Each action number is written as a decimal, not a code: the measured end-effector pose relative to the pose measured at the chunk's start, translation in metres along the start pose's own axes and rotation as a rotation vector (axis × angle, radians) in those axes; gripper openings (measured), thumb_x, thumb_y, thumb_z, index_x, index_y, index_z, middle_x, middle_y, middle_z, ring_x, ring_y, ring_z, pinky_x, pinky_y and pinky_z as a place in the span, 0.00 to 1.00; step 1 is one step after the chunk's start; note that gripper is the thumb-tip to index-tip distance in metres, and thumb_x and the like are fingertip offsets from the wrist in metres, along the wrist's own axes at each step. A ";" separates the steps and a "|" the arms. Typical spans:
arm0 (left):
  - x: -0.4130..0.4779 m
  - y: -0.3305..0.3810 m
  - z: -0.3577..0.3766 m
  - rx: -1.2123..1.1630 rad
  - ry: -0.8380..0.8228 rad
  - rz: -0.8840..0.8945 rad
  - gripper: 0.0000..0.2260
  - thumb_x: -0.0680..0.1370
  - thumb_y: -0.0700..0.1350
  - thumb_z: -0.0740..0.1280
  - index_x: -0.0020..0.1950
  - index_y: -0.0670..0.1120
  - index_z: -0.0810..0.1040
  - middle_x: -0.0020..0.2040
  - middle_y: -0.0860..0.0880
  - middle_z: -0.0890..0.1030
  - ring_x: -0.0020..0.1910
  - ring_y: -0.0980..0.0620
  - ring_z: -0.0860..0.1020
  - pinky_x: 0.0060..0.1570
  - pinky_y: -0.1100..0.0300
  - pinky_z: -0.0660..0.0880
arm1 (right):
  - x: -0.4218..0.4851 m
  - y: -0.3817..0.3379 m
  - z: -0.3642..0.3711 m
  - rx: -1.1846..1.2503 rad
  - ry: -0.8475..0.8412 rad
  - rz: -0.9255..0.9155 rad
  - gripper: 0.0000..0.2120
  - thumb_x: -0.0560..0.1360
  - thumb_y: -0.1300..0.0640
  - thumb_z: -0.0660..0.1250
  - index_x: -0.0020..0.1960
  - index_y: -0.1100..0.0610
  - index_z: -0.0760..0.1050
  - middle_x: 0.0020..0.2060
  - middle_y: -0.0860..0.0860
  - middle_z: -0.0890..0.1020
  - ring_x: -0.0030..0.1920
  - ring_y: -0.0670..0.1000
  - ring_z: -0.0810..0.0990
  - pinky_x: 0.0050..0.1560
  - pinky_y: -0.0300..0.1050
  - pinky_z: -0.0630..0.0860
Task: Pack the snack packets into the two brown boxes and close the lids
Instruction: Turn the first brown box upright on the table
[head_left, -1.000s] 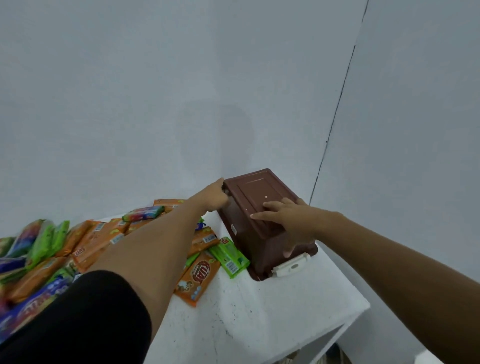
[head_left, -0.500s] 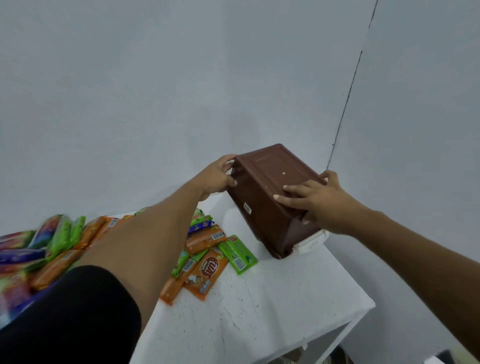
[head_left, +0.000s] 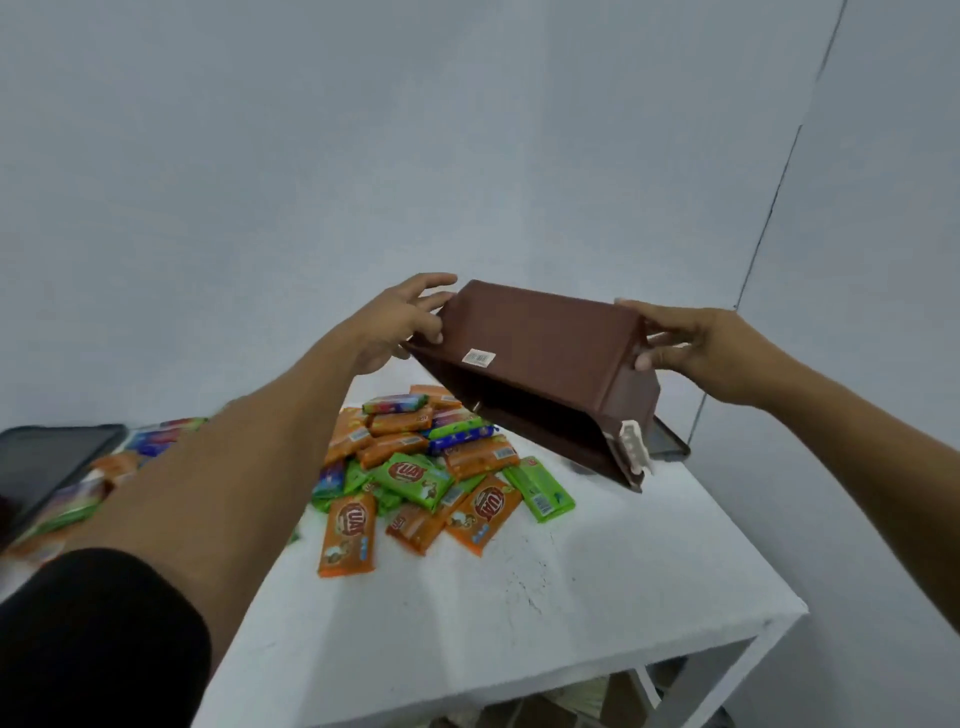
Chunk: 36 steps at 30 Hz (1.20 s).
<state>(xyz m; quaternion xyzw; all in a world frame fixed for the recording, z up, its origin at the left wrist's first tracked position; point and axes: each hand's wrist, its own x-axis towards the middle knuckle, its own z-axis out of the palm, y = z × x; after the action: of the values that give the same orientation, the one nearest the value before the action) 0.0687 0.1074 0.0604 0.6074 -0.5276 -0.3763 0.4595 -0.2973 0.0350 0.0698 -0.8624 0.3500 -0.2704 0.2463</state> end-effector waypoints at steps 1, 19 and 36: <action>-0.012 -0.001 -0.011 -0.007 -0.002 -0.002 0.34 0.69 0.31 0.64 0.68 0.62 0.75 0.69 0.60 0.78 0.67 0.47 0.76 0.58 0.40 0.72 | 0.000 -0.005 0.005 0.090 -0.001 0.012 0.30 0.75 0.63 0.74 0.66 0.32 0.74 0.56 0.35 0.83 0.57 0.40 0.83 0.65 0.44 0.73; -0.196 -0.036 -0.123 -0.112 0.280 0.091 0.10 0.81 0.37 0.68 0.62 0.40 0.82 0.55 0.42 0.85 0.56 0.46 0.84 0.55 0.56 0.82 | -0.026 -0.123 0.133 0.814 -0.214 0.417 0.23 0.80 0.66 0.60 0.27 0.53 0.73 0.23 0.50 0.73 0.21 0.45 0.72 0.23 0.38 0.70; -0.269 -0.150 -0.146 0.349 0.406 -0.371 0.19 0.80 0.61 0.64 0.56 0.47 0.80 0.52 0.45 0.83 0.52 0.46 0.80 0.58 0.46 0.77 | -0.073 -0.147 0.247 0.696 -0.173 0.664 0.20 0.79 0.35 0.60 0.60 0.48 0.78 0.51 0.50 0.87 0.51 0.54 0.86 0.53 0.59 0.83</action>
<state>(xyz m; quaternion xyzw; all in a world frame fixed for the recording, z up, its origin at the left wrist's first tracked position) 0.2072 0.3999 -0.0471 0.8252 -0.3622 -0.2289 0.3680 -0.1145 0.2401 -0.0424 -0.5901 0.4730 -0.2054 0.6212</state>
